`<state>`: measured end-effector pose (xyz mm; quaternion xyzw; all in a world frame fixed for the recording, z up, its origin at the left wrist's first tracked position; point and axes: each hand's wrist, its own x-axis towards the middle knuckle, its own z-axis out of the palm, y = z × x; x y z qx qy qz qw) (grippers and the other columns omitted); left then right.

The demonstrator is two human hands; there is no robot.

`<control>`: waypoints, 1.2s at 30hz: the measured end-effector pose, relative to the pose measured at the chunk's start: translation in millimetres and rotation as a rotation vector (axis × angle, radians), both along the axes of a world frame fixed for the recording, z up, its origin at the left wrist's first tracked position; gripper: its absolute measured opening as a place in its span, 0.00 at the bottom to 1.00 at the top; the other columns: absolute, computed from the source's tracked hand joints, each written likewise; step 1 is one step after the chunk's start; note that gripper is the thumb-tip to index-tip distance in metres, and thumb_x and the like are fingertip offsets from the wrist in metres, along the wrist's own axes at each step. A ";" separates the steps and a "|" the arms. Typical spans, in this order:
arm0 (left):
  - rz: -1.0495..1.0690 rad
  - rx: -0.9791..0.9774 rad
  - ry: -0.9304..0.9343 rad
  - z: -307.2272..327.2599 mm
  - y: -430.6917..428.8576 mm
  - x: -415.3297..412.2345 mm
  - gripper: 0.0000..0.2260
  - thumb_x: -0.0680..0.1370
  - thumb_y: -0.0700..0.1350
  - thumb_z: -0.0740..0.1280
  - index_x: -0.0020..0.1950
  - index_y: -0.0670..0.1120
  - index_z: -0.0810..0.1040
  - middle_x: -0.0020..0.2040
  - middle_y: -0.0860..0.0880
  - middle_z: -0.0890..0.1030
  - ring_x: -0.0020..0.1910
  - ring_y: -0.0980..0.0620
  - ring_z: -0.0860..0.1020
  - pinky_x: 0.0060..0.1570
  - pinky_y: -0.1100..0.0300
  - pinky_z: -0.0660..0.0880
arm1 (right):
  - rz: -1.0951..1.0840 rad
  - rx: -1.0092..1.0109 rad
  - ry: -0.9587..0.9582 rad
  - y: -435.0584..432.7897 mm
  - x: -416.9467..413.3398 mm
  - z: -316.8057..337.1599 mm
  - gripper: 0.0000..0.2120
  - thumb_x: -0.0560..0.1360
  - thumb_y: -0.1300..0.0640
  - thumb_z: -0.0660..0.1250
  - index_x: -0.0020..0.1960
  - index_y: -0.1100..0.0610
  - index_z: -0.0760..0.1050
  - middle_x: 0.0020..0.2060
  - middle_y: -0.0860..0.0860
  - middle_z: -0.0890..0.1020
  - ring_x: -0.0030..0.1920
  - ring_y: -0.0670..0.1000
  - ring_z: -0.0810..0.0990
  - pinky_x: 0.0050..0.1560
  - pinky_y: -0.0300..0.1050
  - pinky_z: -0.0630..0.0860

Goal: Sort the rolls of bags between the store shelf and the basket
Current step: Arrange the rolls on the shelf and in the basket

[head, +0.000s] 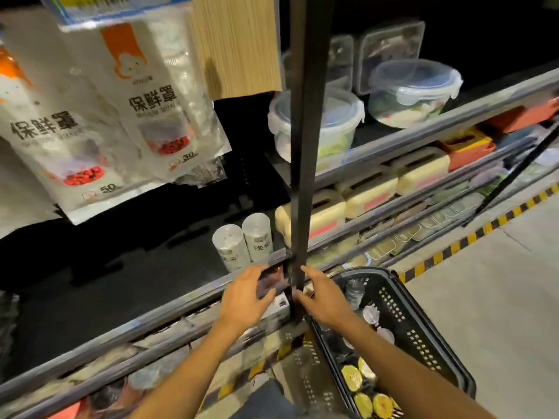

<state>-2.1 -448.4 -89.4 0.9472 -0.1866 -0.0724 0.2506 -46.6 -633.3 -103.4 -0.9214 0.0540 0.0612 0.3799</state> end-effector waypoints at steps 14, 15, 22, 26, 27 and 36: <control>-0.418 0.195 0.133 -36.8 -161.5 -69.7 0.24 0.77 0.55 0.63 0.72 0.50 0.66 0.70 0.50 0.69 0.69 0.50 0.68 0.66 0.58 0.66 | -0.371 0.007 0.176 -121.3 -134.8 -45.9 0.27 0.77 0.49 0.64 0.72 0.57 0.64 0.66 0.54 0.73 0.66 0.56 0.71 0.61 0.47 0.69; -0.444 0.214 0.151 -42.6 -170.3 -68.7 0.25 0.77 0.55 0.63 0.72 0.49 0.66 0.71 0.50 0.69 0.70 0.51 0.67 0.67 0.59 0.65 | -0.401 0.007 0.190 -128.0 -137.9 -50.9 0.27 0.77 0.49 0.64 0.72 0.57 0.64 0.66 0.55 0.73 0.65 0.56 0.72 0.60 0.47 0.69; -0.631 0.326 0.226 -101.5 -232.7 -35.7 0.25 0.78 0.55 0.62 0.73 0.49 0.64 0.73 0.49 0.66 0.71 0.50 0.64 0.67 0.58 0.62 | -0.628 0.031 0.326 -174.7 -135.4 -108.5 0.27 0.77 0.47 0.63 0.71 0.58 0.64 0.66 0.55 0.73 0.66 0.56 0.71 0.62 0.47 0.68; -0.696 0.338 0.264 -160.5 -273.9 -10.3 0.25 0.76 0.56 0.61 0.70 0.45 0.69 0.69 0.47 0.71 0.68 0.47 0.69 0.65 0.59 0.64 | -0.772 0.059 0.387 -197.8 -125.0 -176.3 0.27 0.77 0.48 0.63 0.72 0.57 0.63 0.68 0.54 0.71 0.67 0.54 0.70 0.63 0.48 0.69; -0.692 0.313 0.261 -180.5 -284.2 -4.9 0.25 0.75 0.56 0.61 0.67 0.43 0.72 0.66 0.45 0.74 0.65 0.46 0.73 0.63 0.59 0.66 | -0.809 0.061 0.395 -202.7 -121.7 -195.3 0.27 0.77 0.49 0.64 0.73 0.57 0.63 0.68 0.53 0.71 0.67 0.54 0.69 0.63 0.48 0.69; -0.864 0.390 0.308 -389.5 -360.4 18.7 0.30 0.78 0.50 0.65 0.76 0.42 0.58 0.76 0.44 0.59 0.75 0.48 0.56 0.72 0.58 0.53 | -1.020 0.110 0.470 -233.1 -95.1 -385.5 0.29 0.76 0.52 0.66 0.73 0.61 0.60 0.68 0.57 0.71 0.67 0.57 0.70 0.64 0.47 0.66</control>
